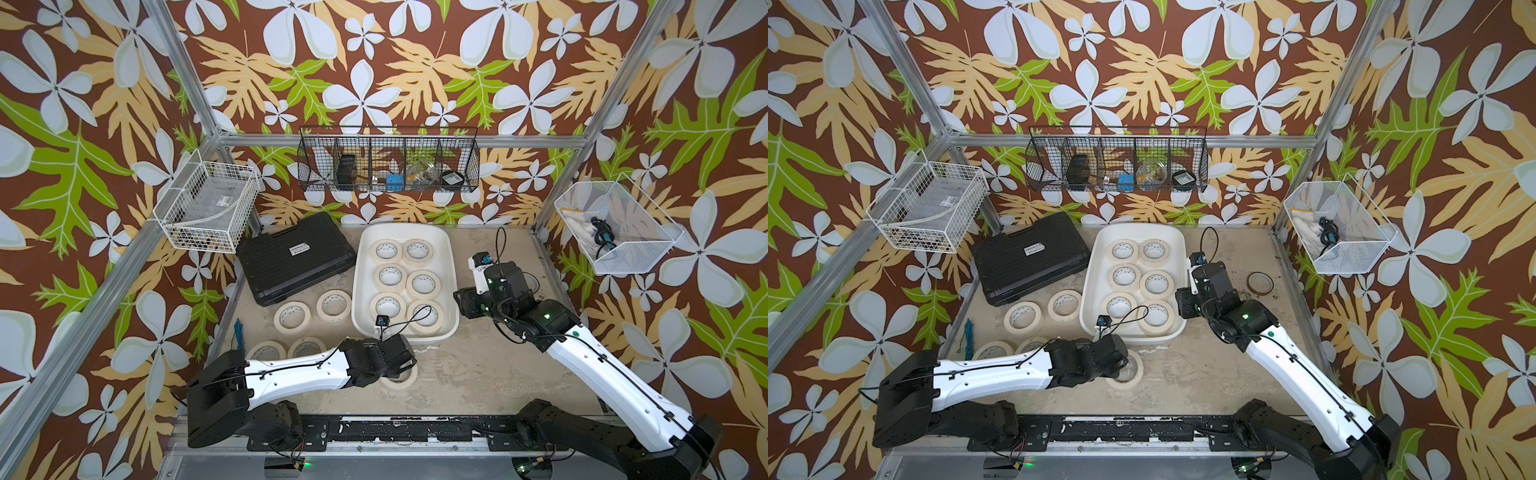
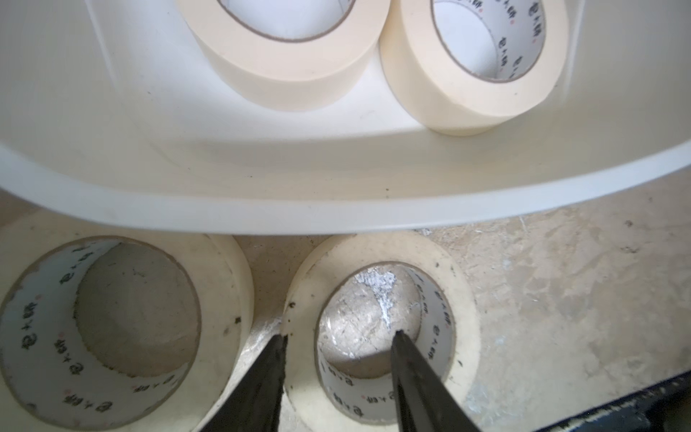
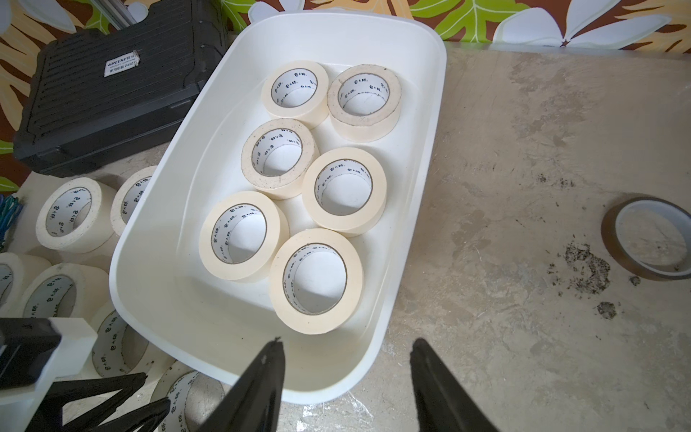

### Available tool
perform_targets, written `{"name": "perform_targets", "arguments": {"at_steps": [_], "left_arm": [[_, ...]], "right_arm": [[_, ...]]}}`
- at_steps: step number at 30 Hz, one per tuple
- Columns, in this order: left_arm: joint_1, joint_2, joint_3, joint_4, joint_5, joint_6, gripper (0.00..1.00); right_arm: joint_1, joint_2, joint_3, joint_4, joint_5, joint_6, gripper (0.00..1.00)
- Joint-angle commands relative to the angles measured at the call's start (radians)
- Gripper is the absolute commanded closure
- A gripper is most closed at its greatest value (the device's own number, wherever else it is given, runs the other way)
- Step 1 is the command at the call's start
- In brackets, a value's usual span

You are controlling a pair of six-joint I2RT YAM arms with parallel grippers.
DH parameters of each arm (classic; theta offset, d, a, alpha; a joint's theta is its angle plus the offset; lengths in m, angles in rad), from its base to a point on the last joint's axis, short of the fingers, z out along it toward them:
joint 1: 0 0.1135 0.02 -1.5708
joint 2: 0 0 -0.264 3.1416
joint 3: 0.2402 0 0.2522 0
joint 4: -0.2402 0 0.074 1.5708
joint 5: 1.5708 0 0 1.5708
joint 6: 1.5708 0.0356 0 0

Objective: Take out the art tape in the storage box
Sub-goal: Place the art tape at the center of the board, then pick up the art tape from the storage box.

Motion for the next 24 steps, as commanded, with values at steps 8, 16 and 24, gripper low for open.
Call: {"name": "perform_targets", "arguments": {"at_steps": [8,16,24], "left_arm": [[0.037,-0.045,0.153,-0.171,-0.009,0.131,0.51],[0.254,0.033,0.245,-0.099,0.055,0.296,0.5],[0.437,0.239,0.318,0.007,0.124,0.382,0.51]], "right_arm": [[-0.002,0.007,-0.005,0.036,-0.033,0.014,0.42],[-0.002,0.016,-0.025,0.057,-0.078,0.041,0.43],[-0.002,0.013,-0.055,0.078,-0.113,0.073,0.43]]}}
